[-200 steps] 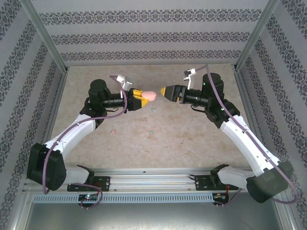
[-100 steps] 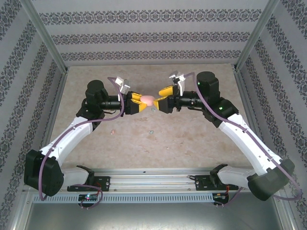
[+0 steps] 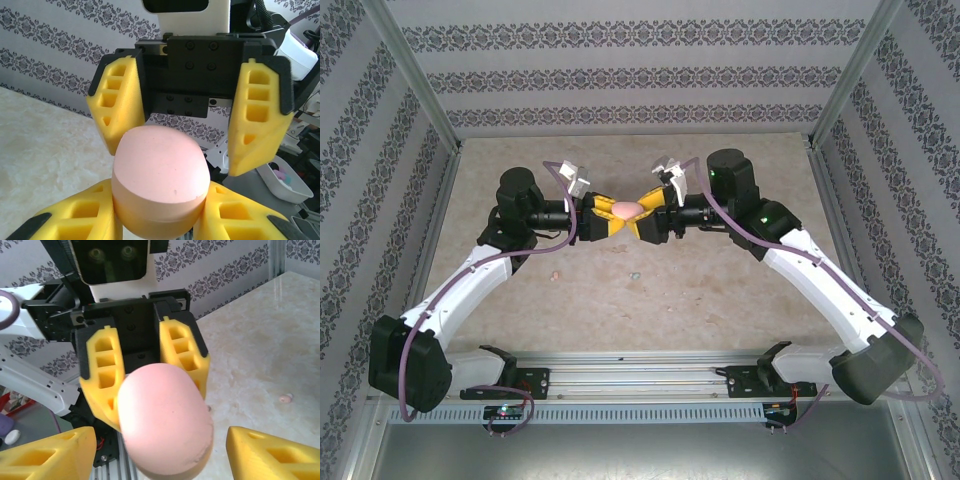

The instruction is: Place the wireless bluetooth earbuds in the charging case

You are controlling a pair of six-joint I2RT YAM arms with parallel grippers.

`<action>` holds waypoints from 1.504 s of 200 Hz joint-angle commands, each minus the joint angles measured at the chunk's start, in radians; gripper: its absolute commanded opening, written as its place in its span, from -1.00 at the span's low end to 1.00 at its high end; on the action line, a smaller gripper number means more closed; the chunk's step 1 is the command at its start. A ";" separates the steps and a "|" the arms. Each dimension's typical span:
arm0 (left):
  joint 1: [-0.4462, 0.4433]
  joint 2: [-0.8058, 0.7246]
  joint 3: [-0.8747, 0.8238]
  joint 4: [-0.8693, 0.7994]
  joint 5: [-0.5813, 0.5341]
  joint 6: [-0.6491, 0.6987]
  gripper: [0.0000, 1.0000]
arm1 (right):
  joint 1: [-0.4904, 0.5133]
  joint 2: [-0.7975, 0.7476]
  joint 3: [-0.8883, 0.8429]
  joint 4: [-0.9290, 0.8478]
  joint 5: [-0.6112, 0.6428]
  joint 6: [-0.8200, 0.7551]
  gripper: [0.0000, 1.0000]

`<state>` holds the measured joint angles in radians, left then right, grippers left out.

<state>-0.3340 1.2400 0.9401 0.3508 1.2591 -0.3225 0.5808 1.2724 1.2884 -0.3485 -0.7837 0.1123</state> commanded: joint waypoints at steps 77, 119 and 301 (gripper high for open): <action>-0.002 -0.028 -0.017 0.069 0.052 -0.040 -0.79 | 0.013 0.033 0.064 0.012 -0.014 0.014 -0.10; -0.001 -0.032 -0.036 0.109 0.050 -0.040 -0.81 | -0.002 0.039 0.039 0.112 -0.071 0.126 -0.09; -0.001 -0.071 -0.103 0.156 -0.099 0.029 -0.81 | -0.030 0.080 0.009 0.208 0.118 0.591 0.47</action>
<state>-0.3275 1.2015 0.8570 0.4599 1.2121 -0.3439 0.5583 1.3651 1.3037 -0.1524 -0.7349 0.6067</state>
